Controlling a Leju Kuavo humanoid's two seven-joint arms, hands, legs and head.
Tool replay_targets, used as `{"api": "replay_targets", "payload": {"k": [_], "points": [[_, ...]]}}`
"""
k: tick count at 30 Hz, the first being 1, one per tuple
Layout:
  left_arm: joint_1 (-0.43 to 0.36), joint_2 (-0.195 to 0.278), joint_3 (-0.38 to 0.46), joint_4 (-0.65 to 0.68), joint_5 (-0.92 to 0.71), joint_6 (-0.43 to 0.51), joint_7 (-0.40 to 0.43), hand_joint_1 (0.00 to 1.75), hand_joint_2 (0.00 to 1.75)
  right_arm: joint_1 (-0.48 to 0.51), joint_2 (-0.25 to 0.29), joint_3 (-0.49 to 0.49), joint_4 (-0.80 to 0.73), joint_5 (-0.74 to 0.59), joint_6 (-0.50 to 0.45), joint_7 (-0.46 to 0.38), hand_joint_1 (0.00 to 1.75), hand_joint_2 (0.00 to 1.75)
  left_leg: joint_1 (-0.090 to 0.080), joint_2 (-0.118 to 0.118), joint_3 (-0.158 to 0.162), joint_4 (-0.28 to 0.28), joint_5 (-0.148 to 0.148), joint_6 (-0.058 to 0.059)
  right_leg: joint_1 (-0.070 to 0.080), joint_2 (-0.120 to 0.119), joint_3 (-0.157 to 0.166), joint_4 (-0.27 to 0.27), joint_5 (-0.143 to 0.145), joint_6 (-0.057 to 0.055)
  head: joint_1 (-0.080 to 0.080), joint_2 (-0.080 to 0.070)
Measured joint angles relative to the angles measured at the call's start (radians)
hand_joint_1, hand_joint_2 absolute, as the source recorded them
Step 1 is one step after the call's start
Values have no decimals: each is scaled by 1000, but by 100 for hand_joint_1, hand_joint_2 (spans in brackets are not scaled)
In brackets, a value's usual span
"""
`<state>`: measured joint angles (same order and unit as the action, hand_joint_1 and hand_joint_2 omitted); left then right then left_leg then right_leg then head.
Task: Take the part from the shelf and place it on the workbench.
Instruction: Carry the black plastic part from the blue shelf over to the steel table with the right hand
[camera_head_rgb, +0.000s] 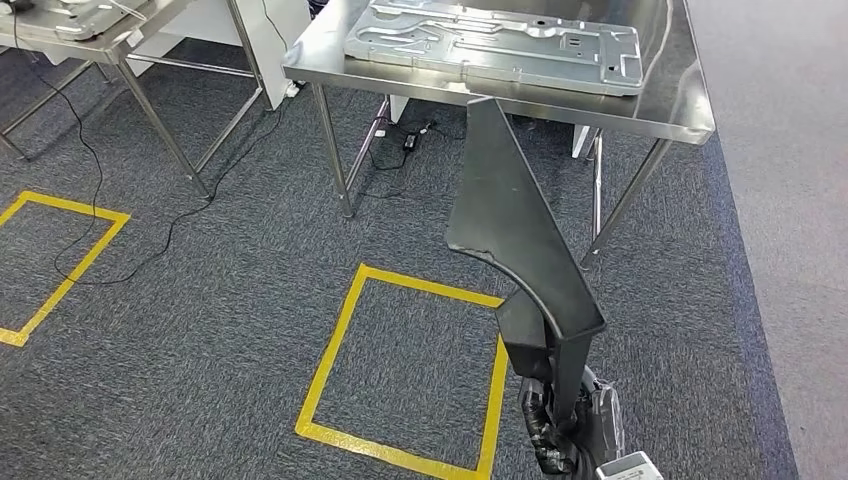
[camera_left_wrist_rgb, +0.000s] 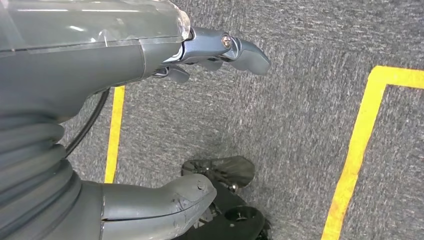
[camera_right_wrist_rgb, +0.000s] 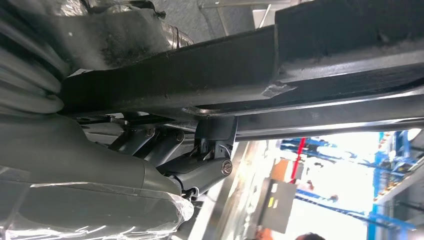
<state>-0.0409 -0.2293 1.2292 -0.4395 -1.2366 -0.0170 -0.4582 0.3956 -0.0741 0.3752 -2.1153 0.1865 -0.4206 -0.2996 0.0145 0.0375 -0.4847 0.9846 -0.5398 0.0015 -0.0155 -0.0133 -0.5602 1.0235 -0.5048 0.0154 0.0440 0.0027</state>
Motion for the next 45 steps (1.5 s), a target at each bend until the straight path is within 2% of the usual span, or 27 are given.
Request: {"api": "replay_targets", "payload": {"k": [3, 5, 7, 8, 10, 12, 13, 15, 17, 19, 21, 23, 24, 25, 26, 27, 29, 30, 31, 33, 34, 35, 37, 39, 40, 43, 45], "points": [[-5, 10, 0, 11, 0, 1, -2, 0, 175, -1, -2, 2, -2, 3, 0, 1, 175, 175, 6, -8, 1, 32, -22, -15, -4, 8, 27, -12, -12, -25, -1, 0], [-5, 16, 0, 18, 0, 0, -3, 0, 175, -4, -2, 3, -3, 4, 0, 1, 175, 175, 7, -22, -68, 155, -58, -19, -4, 11, 53, -19, -27, -39, -1, 0], [0, 21, 0, 25, 0, 0, -2, 0, 175, -6, -2, 4, -3, 5, -1, 1, 175, 175, 7, -28, -174, 293, -78, -20, 1, 18, 76, -19, -48, -45, -1, 0], [3, 23, 0, 29, 0, 0, -2, 0, 175, -6, -2, 4, -2, 6, -2, 1, 175, 175, 6, -28, -213, 322, -60, -18, 3, 23, 91, -19, -61, -46, -1, 0], [9, 30, 1, 34, 0, 1, -2, 0, 175, -6, -2, 4, -2, 10, -7, 2, 175, 175, 1, -30, -235, 259, 40, -7, 7, 34, 127, -20, -90, -45, -1, 0], [12, 38, 3, 39, -1, 2, -2, 0, 175, -7, -2, 4, -2, 25, -17, 5, 175, 175, -9, -35, -213, 156, 124, 12, 8, 40, 163, -26, -119, -40, -1, 0], [14, 42, 4, 41, -2, 4, -3, 0, 175, -7, -2, 3, -2, 38, -24, 9, 175, 175, -14, -36, -198, 120, 136, 22, 7, 42, 176, -33, -130, -35, -1, 0], [14, 48, 5, 47, -4, 7, -4, 0, 175, -9, -2, 2, -3, 76, -36, 27, 175, 175, -20, -37, -172, 89, 108, 34, 7, 44, 195, -47, -131, -21, -1, 0], [13, 50, 5, 51, -8, 10, -5, 0, 175, -8, -2, -3, -4, 127, -46, 51, 175, 175, -15, -38, -134, 46, 86, 42, 8, 41, 187, -11, -96, -7, -1, 0], [15, 50, 6, 57, -12, 11, -7, 0, 175, -8, -1, -15, -5, 192, -53, 77, 175, 175, -7, -40, -83, 5, 76, 49, 8, 32, 121, 103, -60, 2, -1, 0], [18, 52, 6, 61, -14, 11, -9, 0, 175, -7, 0, -36, -5, 259, -53, 107, 175, 175, -3, -40, -31, -26, 59, 52, 4, 25, 29, 207, -94, 7, 0, 0], [19, 53, 8, 63, -18, 9, -9, 0, 175, -7, 3, -61, -6, 309, -43, 134, 175, 175, 0, -42, 20, -43, 33, 46, -2, 24, -42, 232, -173, 15, -1, 0], [20, 53, 9, 65, -19, 9, -9, 0, 175, -7, 5, -72, -7, 324, -37, 143, 175, 175, 2, -44, 46, -47, 17, 43, -5, 22, -65, 215, -195, 20, -1, 0], [21, 54, 10, 67, -21, 8, -9, 0, 175, -6, 6, -82, -9, 336, -32, 149, 175, 175, 5, -45, 73, -50, -1, 38, -8, 20, -79, 179, -188, 25, 0, 0], [22, 54, 11, 69, -21, 7, -9, 0, 175, -4, 7, -90, -10, 344, -29, 153, 175, 175, 8, -45, 98, -50, -22, 33, -11, 15, -88, 130, -141, 29, 0, 0], [23, 55, 13, 70, -22, 7, -8, 0, 175, 0, 7, -96, -12, 351, -31, 157, 175, 175, 10, -44, 123, -48, -43, 28, -13, 8, -92, 84, -61, 32, 0, 0], [23, 57, 15, 73, -25, 6, -7, 0, 175, 6, 7, -102, -14, 364, -36, 169, 175, 175, 12, -43, 159, -50, -79, 12, -6, -1, -89, 37, 55, 21, -1, 0], [20, 59, 16, 75, -27, 6, -6, 0, 175, 7, 7, -103, -17, 371, -38, 177, 175, 175, 12, -42, 173, -46, -87, 3, -2, -1, -82, 34, 72, 10, -1, 0], [16, 60, 16, 77, -30, 6, -4, 0, 175, 6, 5, -103, -20, 379, -37, 187, 175, 175, 13, -41, 176, -33, -81, -6, 3, 5, -70, 35, 59, -3, -1, 0], [6, 64, 16, 80, -33, 6, -2, 0, 175, 2, 1, -102, -27, 403, -21, 214, 175, 175, 18, -40, 152, 48, -52, -15, 2, 12, -37, 15, 44, -25, -1, 0], [1, 67, 16, 83, -36, 6, -1, 0, 175, -2, -4, -102, -29, 424, -2, 236, 175, 175, 19, -40, 117, 109, -45, -16, 1, 14, -21, 6, 38, -33, -1, 0], [-1, 70, 16, 86, -39, 6, 1, 0, 175, -5, -10, -101, -29, 449, 22, 261, 175, 175, 20, -40, 73, 170, -58, -15, 0, 15, -8, -2, 32, -39, -1, 0], [1, 77, 16, 92, -47, 5, 6, 0, 175, -10, -32, -98, -25, 513, 73, 317, 175, 175, 19, -40, -22, 261, -125, -15, -1, 22, 11, -7, 16, -44, -2, 0], [5, 87, 16, 98, -54, 4, 10, 0, 175, -15, -61, -97, -18, 578, 107, 361, 175, 175, 19, -40, -90, 276, -174, -15, -1, 29, 36, -8, -6, -40, -2, 0], [7, 92, 16, 100, -58, 4, 12, 0, 175, -21, -77, -97, -13, 610, 120, 380, 175, 175, 19, -40, -108, 249, -162, -14, -2, 30, 51, -8, -18, -37, -1, 0], [9, 103, 16, 112, -69, 4, 17, 0, 175, -55, -118, -103, 3, 701, 158, 419, 175, 175, 17, -35, -122, 117, -14, -8, -3, 33, 94, -4, -56, -19, -1, 0], [7, 107, 15, 120, -75, 4, 20, 0, 175, -81, -144, -109, 16, 748, 192, 437, 175, 175, 14, -31, -121, 86, 32, 2, 0, 35, 110, -1, -76, -1, -1, 0]]}}
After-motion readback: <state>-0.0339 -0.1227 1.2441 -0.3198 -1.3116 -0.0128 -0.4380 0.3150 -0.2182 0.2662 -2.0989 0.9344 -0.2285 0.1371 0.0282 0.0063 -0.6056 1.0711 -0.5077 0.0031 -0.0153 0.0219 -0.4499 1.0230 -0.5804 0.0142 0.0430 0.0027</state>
